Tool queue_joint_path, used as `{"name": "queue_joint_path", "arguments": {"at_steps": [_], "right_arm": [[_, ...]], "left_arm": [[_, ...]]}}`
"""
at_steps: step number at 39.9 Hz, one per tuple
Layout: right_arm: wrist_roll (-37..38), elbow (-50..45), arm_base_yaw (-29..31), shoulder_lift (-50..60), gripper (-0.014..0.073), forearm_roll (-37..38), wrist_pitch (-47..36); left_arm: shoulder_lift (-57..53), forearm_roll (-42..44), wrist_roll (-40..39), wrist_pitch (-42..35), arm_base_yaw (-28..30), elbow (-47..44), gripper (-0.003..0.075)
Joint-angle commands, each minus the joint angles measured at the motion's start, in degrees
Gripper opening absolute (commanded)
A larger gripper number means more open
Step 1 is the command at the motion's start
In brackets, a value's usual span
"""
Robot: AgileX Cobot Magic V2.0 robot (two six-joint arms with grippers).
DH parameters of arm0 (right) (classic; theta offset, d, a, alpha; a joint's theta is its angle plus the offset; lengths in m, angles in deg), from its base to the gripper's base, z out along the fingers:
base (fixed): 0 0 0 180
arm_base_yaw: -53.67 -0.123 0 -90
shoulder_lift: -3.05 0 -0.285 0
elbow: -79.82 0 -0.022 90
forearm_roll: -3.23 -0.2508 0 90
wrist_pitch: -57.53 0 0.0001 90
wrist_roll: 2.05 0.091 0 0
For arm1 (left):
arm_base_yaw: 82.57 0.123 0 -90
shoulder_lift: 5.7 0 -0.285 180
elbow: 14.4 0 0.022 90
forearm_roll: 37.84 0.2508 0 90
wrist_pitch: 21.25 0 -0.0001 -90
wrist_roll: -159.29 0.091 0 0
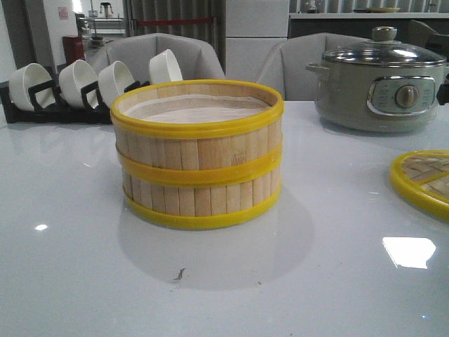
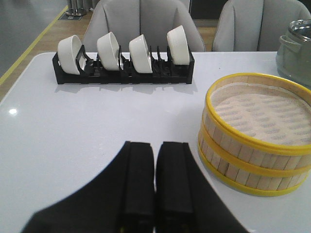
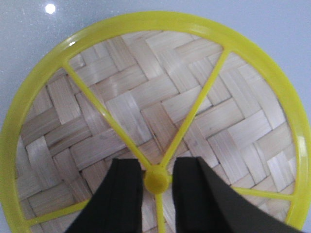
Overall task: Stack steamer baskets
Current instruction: 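Lower the right gripper onto the lid's yellow center hub and grasp it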
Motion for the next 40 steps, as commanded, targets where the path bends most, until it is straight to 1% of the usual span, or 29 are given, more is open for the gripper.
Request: {"name": "queue_joint_path", "arguments": {"at_steps": [1,27,31,36,40], "right_arm": [[-0.6,1.9,0.3,2.6,0.0295,0.1,-1.0],[-0.6,1.9,0.3,1.4,0.0288,-1.3,-1.0],[-0.5,1.9,0.3,1.4,0.0232,-1.4,-1.0],[-0.5,1.9,0.2,1.4,0.0106,-1.4,-0.9],[-0.5,1.9,-0.2,1.4,0.0044,-1.4,-0.7]], "left_arm": [[0.4,-0.3,-0.4,-4.9,-0.3,1.5,0.0091],[0.4,-0.3,-0.4,-4.9,-0.3,1.5,0.0091],[0.4,-0.3,-0.4,-4.9,-0.3,1.5,0.0091],[0.4,-0.3,-0.4,-4.9,-0.3,1.5,0.0091],[0.4,-0.3,-0.4,-4.9,-0.3,1.5,0.0091]]}}
